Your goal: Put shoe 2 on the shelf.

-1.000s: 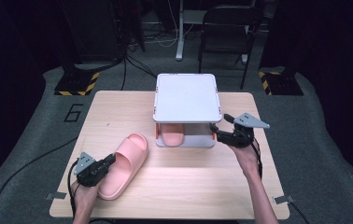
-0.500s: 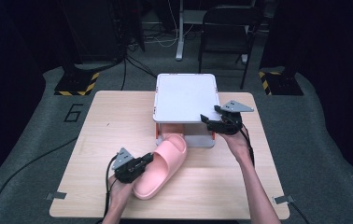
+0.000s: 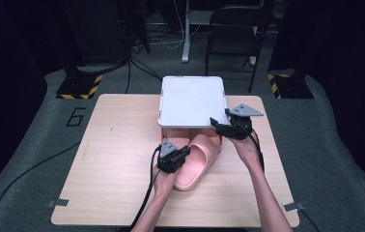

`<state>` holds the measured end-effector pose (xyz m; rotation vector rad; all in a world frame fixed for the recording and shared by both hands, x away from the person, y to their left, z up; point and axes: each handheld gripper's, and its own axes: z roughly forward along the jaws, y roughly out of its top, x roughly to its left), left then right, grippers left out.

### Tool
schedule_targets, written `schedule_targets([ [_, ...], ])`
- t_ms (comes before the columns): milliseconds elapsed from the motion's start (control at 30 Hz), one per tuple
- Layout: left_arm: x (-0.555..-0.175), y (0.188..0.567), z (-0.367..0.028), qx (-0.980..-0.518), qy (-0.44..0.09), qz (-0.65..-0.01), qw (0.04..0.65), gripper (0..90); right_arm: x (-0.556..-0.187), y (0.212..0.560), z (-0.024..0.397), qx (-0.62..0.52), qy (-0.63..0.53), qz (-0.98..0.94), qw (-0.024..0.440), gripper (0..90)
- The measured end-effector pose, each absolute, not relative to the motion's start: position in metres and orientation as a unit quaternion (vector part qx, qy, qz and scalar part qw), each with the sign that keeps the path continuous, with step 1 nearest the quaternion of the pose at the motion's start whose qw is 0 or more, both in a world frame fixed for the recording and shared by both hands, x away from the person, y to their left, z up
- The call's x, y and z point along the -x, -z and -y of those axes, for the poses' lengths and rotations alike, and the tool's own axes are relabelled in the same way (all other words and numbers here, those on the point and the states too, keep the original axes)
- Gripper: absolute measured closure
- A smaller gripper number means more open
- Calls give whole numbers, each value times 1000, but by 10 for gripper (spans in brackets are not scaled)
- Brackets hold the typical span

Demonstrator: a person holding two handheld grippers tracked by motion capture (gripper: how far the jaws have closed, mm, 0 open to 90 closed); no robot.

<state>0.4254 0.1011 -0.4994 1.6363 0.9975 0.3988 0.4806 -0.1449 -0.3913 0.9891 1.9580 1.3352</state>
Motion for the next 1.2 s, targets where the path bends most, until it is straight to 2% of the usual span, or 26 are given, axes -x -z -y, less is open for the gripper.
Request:
schedule_targets([
  [133, -436, 502, -90, -697, -189, -434, 539, 844, -480, 391, 144, -366, -496, -732, 289, 301],
  [267, -439, 504, -87, -676, -196, -459, 542, 846, -481, 391, 145, -374, -496, -728, 291, 303],
  [567, -442, 506, -76, -665, -224, -484, 523, 843, -482, 392, 146, -376, -497, -727, 287, 303],
  [700, -448, 504, -69, -674, -225, -481, 513, 833, -482, 392, 145, -377, -496, -728, 286, 303],
  [867, -448, 499, -81, -693, -193, -441, 537, 609, -483, 392, 146, -375, -496, -729, 287, 303],
  [967, -442, 499, -96, -708, -191, -414, 540, 531, -483, 392, 146, -375, -497, -728, 286, 303],
  [1100, -446, 499, -103, -709, -194, -412, 538, 497, -484, 393, 144, -377, -499, -726, 287, 303],
  [1200, -453, 495, -95, -715, -192, -400, 541, 539, -483, 393, 143, -378, -496, -726, 290, 304],
])
